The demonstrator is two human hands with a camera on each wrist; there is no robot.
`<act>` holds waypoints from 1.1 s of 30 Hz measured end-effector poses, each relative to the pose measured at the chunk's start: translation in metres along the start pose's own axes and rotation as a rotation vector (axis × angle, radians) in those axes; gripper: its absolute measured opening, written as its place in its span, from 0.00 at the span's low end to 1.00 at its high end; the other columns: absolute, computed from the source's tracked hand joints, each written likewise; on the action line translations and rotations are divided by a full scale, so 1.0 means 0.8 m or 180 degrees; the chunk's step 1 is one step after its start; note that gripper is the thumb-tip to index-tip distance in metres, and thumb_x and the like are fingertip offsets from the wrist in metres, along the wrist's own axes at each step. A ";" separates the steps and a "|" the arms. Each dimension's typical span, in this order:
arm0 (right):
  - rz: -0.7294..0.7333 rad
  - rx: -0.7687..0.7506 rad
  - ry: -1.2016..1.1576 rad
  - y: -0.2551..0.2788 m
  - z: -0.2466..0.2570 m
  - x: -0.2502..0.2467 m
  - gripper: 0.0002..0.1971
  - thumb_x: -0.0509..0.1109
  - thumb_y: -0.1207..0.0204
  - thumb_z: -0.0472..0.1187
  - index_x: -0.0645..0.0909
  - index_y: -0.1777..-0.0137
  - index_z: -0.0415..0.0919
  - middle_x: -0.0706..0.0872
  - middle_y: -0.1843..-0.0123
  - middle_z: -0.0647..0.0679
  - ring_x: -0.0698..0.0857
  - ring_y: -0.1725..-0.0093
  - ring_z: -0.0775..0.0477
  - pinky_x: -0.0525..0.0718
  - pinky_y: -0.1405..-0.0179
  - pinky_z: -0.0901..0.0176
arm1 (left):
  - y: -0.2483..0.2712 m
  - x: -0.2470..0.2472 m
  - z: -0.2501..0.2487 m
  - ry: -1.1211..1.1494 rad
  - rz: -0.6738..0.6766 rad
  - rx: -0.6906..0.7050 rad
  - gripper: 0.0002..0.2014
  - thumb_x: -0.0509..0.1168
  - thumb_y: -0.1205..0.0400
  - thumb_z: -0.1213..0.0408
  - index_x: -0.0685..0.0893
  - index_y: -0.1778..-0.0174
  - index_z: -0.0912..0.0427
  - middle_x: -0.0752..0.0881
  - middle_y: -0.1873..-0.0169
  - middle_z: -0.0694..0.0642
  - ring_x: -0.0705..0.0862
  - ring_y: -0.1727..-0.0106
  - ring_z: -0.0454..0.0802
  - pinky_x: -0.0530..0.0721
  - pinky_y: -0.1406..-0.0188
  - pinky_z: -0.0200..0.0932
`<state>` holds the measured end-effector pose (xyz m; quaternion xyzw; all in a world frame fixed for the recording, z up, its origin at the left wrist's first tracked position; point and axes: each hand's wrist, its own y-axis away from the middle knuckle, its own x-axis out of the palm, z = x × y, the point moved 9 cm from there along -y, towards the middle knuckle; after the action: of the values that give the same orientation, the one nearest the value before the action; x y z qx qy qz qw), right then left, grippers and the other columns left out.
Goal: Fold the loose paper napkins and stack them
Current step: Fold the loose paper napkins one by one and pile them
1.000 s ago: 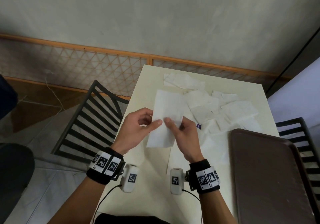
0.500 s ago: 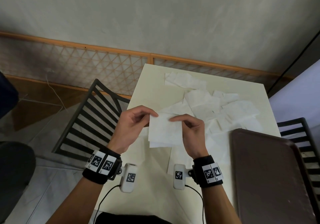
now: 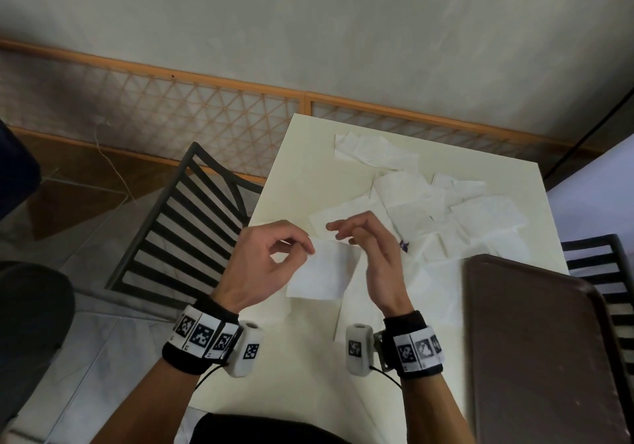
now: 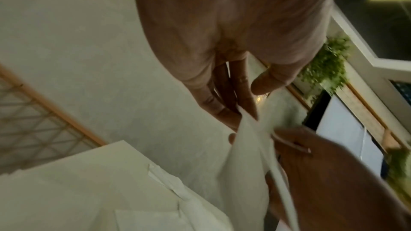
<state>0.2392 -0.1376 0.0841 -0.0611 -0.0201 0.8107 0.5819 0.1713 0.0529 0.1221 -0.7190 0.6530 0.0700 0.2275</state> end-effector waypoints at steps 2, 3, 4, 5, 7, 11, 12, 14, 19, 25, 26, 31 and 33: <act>0.0201 -0.0484 0.1438 0.000 0.013 0.031 0.17 0.58 0.05 0.53 0.85 0.48 0.47 0.91 0.49 0.58 0.88 0.42 0.48 0.84 0.39 0.46 | 0.003 0.010 -0.006 -0.0210 0.0154 0.0274 0.07 0.69 0.17 0.69 0.93 0.53 0.60 0.94 0.54 0.47 0.94 0.51 0.50 0.93 0.47 0.46; 0.0286 -0.0736 0.1957 0.001 0.014 0.049 0.19 0.56 0.04 0.56 0.82 0.51 0.49 0.87 0.56 0.60 0.85 0.47 0.48 0.83 0.44 0.41 | 0.004 0.013 -0.007 -0.0280 0.0161 0.0350 0.06 0.70 0.16 0.68 0.93 0.53 0.61 0.94 0.55 0.48 0.94 0.52 0.50 0.93 0.49 0.47; 0.0292 -0.0893 0.2218 0.001 0.014 0.062 0.20 0.56 0.03 0.56 0.79 0.54 0.50 0.82 0.61 0.61 0.82 0.52 0.46 0.82 0.48 0.38 | 0.004 0.012 -0.005 -0.0308 0.0093 0.0351 0.06 0.71 0.14 0.67 0.93 0.53 0.61 0.93 0.56 0.48 0.93 0.54 0.50 0.93 0.51 0.48; 0.0259 -0.0976 0.2254 -0.001 0.011 0.068 0.19 0.56 0.03 0.54 0.76 0.57 0.51 0.77 0.63 0.61 0.80 0.55 0.45 0.81 0.51 0.37 | 0.004 0.007 -0.001 -0.0304 -0.0035 0.0304 0.07 0.72 0.13 0.66 0.93 0.53 0.62 0.94 0.57 0.48 0.93 0.56 0.49 0.93 0.53 0.49; 0.0163 -0.0990 0.2096 -0.007 0.002 0.070 0.18 0.59 0.04 0.53 0.70 0.59 0.54 0.73 0.65 0.61 0.76 0.58 0.46 0.79 0.54 0.39 | 0.008 -0.009 0.006 -0.0296 -0.0380 0.0176 0.09 0.74 0.11 0.63 0.95 0.55 0.62 0.94 0.60 0.47 0.94 0.59 0.47 0.94 0.56 0.47; -0.0173 -0.0070 0.1172 -0.022 -0.032 0.056 0.19 0.64 0.05 0.55 0.71 0.60 0.54 0.78 0.67 0.54 0.76 0.63 0.50 0.76 0.61 0.48 | 0.015 -0.044 0.032 -0.0294 -0.0998 -0.0304 0.08 0.79 0.16 0.61 0.95 0.58 0.61 0.94 0.63 0.46 0.94 0.61 0.45 0.93 0.56 0.38; -0.0260 0.0189 0.0819 -0.025 -0.044 0.057 0.17 0.65 0.05 0.56 0.73 0.56 0.51 0.82 0.66 0.50 0.78 0.64 0.49 0.80 0.60 0.45 | 0.015 -0.051 0.043 -0.0307 -0.1099 -0.0435 0.07 0.80 0.17 0.61 0.95 0.58 0.60 0.94 0.64 0.46 0.94 0.61 0.46 0.92 0.55 0.37; -0.0260 0.0551 0.0291 -0.028 -0.067 0.071 0.12 0.69 0.07 0.56 0.74 0.44 0.50 0.85 0.63 0.37 0.80 0.64 0.47 0.85 0.60 0.43 | 0.009 -0.062 0.074 -0.0375 -0.1183 -0.0701 0.06 0.82 0.18 0.60 0.93 0.58 0.56 0.93 0.63 0.46 0.93 0.59 0.47 0.91 0.54 0.36; 0.0063 0.0740 0.0705 -0.045 -0.120 0.119 0.10 0.75 0.13 0.39 0.75 0.40 0.46 0.91 0.63 0.45 0.85 0.68 0.55 0.81 0.66 0.65 | -0.020 -0.063 0.170 -0.0999 -0.0822 -0.1114 0.13 0.86 0.24 0.57 0.90 0.50 0.50 0.90 0.49 0.46 0.90 0.50 0.42 0.89 0.51 0.32; 0.0267 0.1211 0.1414 -0.072 -0.182 0.143 0.09 0.65 0.14 0.30 0.77 0.40 0.43 0.89 0.53 0.42 0.88 0.49 0.37 0.85 0.51 0.49 | -0.026 -0.031 0.264 -0.1432 -0.0134 -0.1746 0.25 0.89 0.27 0.58 0.89 0.37 0.55 0.81 0.35 0.52 0.86 0.38 0.54 0.89 0.34 0.55; 0.0314 0.1222 0.1533 -0.073 -0.184 0.142 0.09 0.64 0.14 0.31 0.77 0.39 0.43 0.89 0.51 0.42 0.87 0.45 0.35 0.86 0.47 0.46 | -0.024 -0.024 0.272 -0.1485 0.0023 -0.1818 0.27 0.88 0.27 0.57 0.88 0.34 0.56 0.78 0.32 0.52 0.83 0.33 0.56 0.86 0.29 0.56; 0.0217 0.0995 0.2166 -0.066 -0.159 0.093 0.12 0.70 0.15 0.36 0.76 0.34 0.43 0.87 0.39 0.42 0.85 0.39 0.38 0.87 0.41 0.42 | -0.017 -0.014 0.258 -0.1838 0.0184 -0.1746 0.29 0.86 0.24 0.53 0.87 0.27 0.52 0.70 0.21 0.55 0.66 0.21 0.60 0.71 0.17 0.58; 0.0273 0.1046 0.2788 -0.055 -0.162 0.053 0.18 0.70 0.18 0.34 0.76 0.30 0.43 0.84 0.34 0.41 0.82 0.36 0.36 0.85 0.37 0.41 | -0.014 -0.014 0.237 -0.1837 0.0056 -0.1529 0.27 0.85 0.23 0.53 0.87 0.28 0.50 0.70 0.19 0.55 0.64 0.19 0.61 0.69 0.17 0.58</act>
<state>0.2835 -0.0885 -0.0429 -0.3053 0.3585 0.7244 0.5035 0.2176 0.1431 -0.0389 -0.6969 0.5332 0.4229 0.2264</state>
